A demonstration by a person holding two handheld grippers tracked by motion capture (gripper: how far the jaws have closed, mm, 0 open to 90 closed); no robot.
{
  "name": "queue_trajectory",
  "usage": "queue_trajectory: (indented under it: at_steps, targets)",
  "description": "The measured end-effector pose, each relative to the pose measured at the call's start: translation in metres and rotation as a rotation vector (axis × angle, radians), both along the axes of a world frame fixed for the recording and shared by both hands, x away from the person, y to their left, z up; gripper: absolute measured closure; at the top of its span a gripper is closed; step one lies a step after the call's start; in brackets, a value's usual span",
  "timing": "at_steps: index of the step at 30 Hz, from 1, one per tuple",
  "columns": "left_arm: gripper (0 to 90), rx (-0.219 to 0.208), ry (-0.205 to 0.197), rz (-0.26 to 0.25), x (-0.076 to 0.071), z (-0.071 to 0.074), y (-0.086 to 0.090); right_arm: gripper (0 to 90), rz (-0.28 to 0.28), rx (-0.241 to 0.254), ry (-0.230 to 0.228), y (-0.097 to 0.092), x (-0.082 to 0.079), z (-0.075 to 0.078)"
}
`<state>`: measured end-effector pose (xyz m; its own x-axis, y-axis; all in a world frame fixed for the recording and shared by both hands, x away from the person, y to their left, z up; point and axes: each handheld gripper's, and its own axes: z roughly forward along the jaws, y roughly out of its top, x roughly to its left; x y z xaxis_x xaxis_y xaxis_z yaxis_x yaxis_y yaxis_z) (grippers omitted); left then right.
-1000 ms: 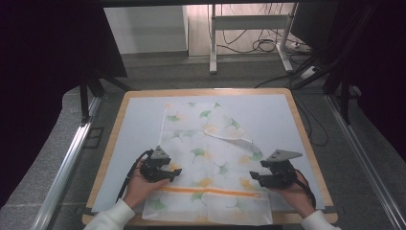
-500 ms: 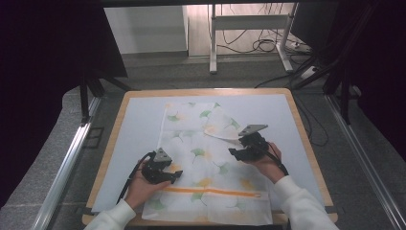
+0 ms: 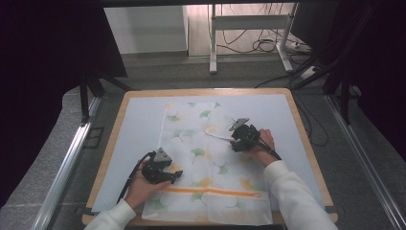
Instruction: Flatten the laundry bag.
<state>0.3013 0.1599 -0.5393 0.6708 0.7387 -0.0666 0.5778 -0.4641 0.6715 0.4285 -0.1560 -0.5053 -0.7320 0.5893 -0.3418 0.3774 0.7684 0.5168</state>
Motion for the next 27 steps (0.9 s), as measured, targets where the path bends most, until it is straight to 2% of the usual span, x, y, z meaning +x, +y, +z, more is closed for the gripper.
queue_trajectory:
  at_steps: [3,4,6,11,12,14,16,18,23,27]
  targets:
    - [35.8,0.002,-0.001,0.0,0.0,0.0,0.0,41.2,-0.011,-0.013,-0.035,-0.001,0.003,-0.003]
    - [35.8,0.002,-0.001,0.0,0.0,0.0,0.0,52.5,-0.019,-0.011,-0.051,-0.003,0.007,-0.004]
    - [35.8,0.0,-0.001,0.0,0.0,0.0,0.0,60.7,-0.024,-0.005,-0.053,-0.005,0.01,-0.005]
    - [35.9,0.002,-0.002,-0.002,0.0,0.0,0.0,83.7,-0.05,0.096,-0.052,-0.015,0.018,0.002]
    - [35.8,0.002,-0.002,-0.002,0.0,0.0,0.0,83.7,-0.05,0.096,-0.052,-0.015,0.018,0.002]
    - [35.9,0.001,-0.002,-0.001,0.0,0.0,0.0,87.7,-0.085,0.14,-0.039,-0.025,0.028,0.005]
    - [35.9,0.0,-0.002,0.0,0.0,0.0,0.0,88.1,-0.101,0.123,-0.044,-0.031,0.035,0.006]
    - [36.0,-0.001,0.0,0.002,0.0,0.0,0.0,88.3,-0.136,0.163,-0.037,-0.038,0.041,0.008]
    - [35.9,-0.003,0.0,0.008,0.0,0.0,0.0,88.4,-0.205,0.186,-0.052,-0.059,0.06,0.01]
    - [34.8,0.011,-0.011,0.035,0.001,0.0,0.001,88.4,-0.267,0.26,0.001,-0.076,0.073,0.002]
